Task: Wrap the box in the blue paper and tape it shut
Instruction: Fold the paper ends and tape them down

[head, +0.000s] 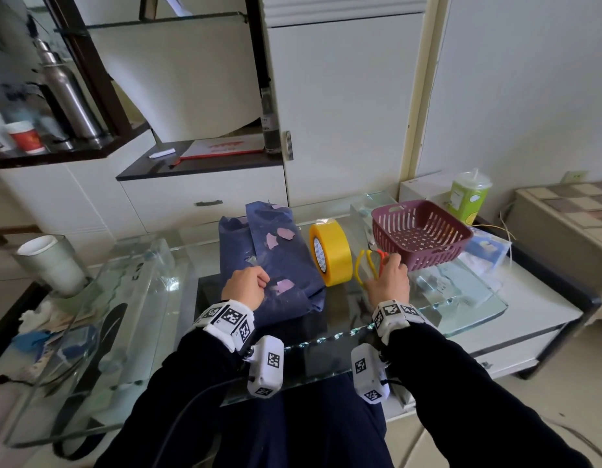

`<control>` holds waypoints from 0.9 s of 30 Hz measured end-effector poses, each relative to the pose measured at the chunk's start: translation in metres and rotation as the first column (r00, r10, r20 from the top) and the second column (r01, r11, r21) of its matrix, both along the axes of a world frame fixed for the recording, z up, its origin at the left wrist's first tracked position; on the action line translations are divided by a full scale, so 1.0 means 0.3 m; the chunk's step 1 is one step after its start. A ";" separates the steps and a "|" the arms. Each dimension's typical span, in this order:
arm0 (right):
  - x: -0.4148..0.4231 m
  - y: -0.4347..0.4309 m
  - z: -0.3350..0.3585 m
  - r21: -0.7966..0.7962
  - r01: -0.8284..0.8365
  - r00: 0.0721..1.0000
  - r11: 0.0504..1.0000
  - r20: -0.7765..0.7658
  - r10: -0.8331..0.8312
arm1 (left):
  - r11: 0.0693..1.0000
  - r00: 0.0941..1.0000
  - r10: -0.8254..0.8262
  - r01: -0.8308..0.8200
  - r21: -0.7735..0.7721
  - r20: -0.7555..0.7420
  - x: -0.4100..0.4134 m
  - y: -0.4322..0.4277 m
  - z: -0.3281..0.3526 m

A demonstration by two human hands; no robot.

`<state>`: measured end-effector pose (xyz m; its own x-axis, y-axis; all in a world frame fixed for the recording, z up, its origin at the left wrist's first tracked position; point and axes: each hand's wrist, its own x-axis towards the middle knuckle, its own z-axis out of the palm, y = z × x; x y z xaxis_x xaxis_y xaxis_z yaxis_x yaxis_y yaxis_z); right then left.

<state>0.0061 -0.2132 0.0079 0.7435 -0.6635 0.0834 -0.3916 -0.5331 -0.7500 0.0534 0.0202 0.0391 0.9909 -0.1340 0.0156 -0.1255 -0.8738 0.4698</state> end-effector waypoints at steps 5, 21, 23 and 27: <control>0.067 -0.043 0.038 0.018 -0.019 0.998 1.000 0.061 0.018 | 1.000 1.000 -0.006 0.006 0.000 -0.028 0.071 -0.050 -0.007; -0.028 -0.083 0.040 -0.037 -0.166 0.983 0.985 0.072 0.169 | 0.999 0.993 -0.051 0.052 0.004 -0.102 0.058 -0.174 -0.049; -0.041 -0.056 0.058 -0.065 -0.225 0.968 0.972 0.100 0.231 | 0.998 0.992 -0.053 0.050 -0.024 -0.115 0.050 -0.182 -0.042; -0.046 0.012 0.065 -0.102 -0.363 0.931 0.926 -0.010 0.364 | 0.995 0.985 -0.078 0.068 -0.069 -0.152 0.028 -0.204 -0.037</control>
<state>-0.0076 -0.2094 0.0274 0.9309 -0.3360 0.1434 -0.1505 -0.7105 -0.6875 0.0618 -0.0409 0.0281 0.9697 -0.2093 -0.1263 -0.1091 -0.8329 0.5426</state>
